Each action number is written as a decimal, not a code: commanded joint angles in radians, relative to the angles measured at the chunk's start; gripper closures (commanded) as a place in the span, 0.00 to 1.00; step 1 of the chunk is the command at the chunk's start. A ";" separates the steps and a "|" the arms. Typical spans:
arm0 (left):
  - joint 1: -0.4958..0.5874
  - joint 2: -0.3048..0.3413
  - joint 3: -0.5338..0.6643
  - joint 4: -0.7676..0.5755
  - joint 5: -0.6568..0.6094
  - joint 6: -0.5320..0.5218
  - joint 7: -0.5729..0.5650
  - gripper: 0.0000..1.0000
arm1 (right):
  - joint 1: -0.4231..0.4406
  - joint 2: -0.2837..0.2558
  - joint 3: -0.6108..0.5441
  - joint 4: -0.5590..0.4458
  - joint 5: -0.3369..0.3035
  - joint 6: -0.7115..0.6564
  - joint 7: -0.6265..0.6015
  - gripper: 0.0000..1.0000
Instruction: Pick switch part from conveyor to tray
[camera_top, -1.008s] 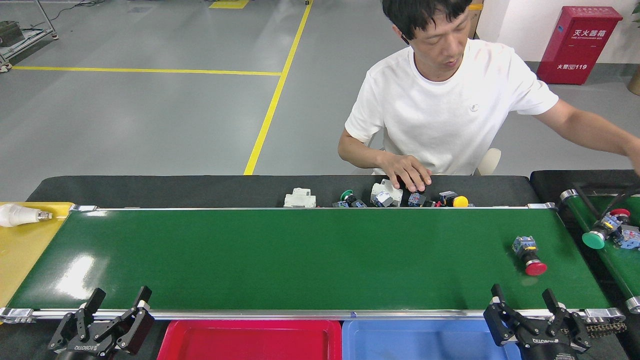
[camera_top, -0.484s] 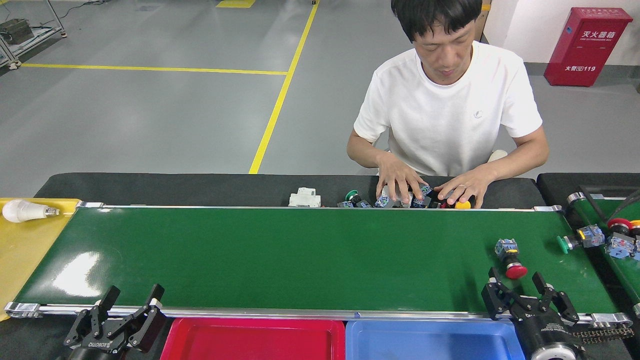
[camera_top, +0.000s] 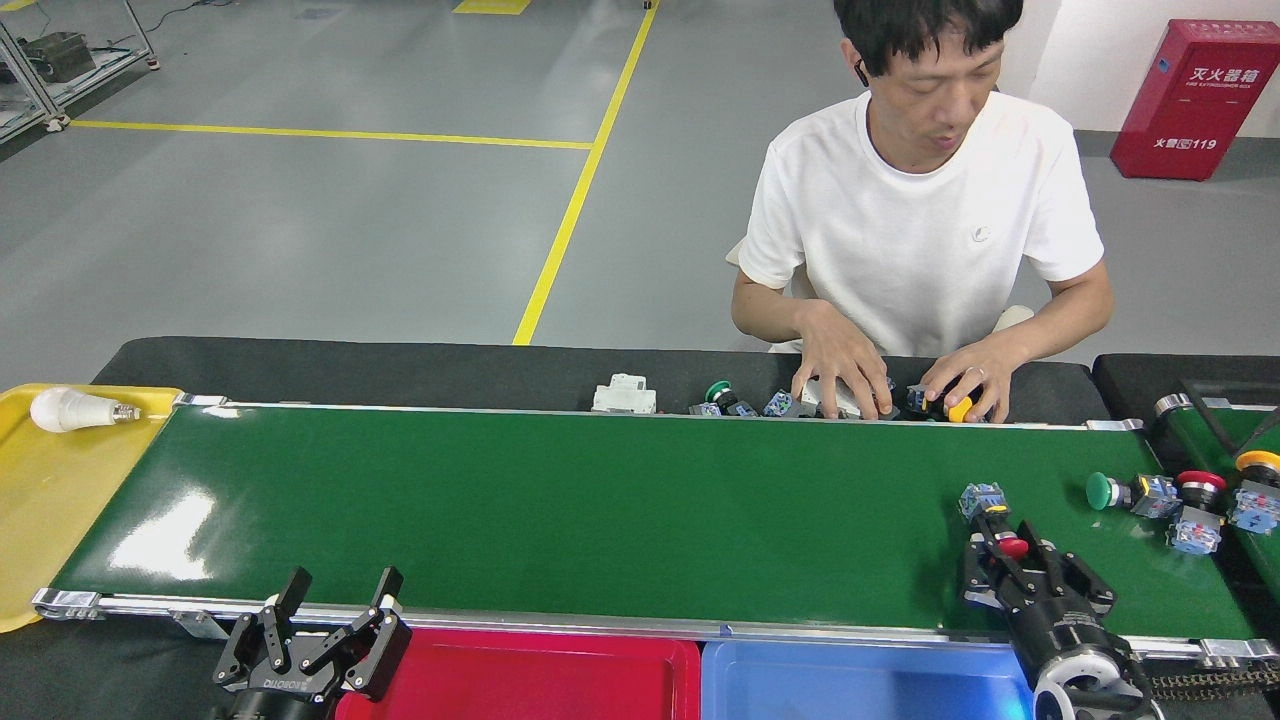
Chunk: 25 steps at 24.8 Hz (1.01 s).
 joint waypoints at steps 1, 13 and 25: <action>0.001 0.003 0.004 -0.014 -0.002 -0.009 0.009 0.00 | -0.012 -0.002 0.006 -0.003 -0.002 -0.005 0.008 0.83; 0.022 -0.019 0.018 -0.014 -0.057 -0.040 0.019 0.00 | 0.131 0.005 0.012 -0.243 -0.143 -0.492 0.008 0.87; 0.009 -0.029 0.018 -0.014 -0.055 -0.041 0.019 0.00 | 0.206 0.134 0.293 -0.236 -0.088 -0.762 0.045 0.44</action>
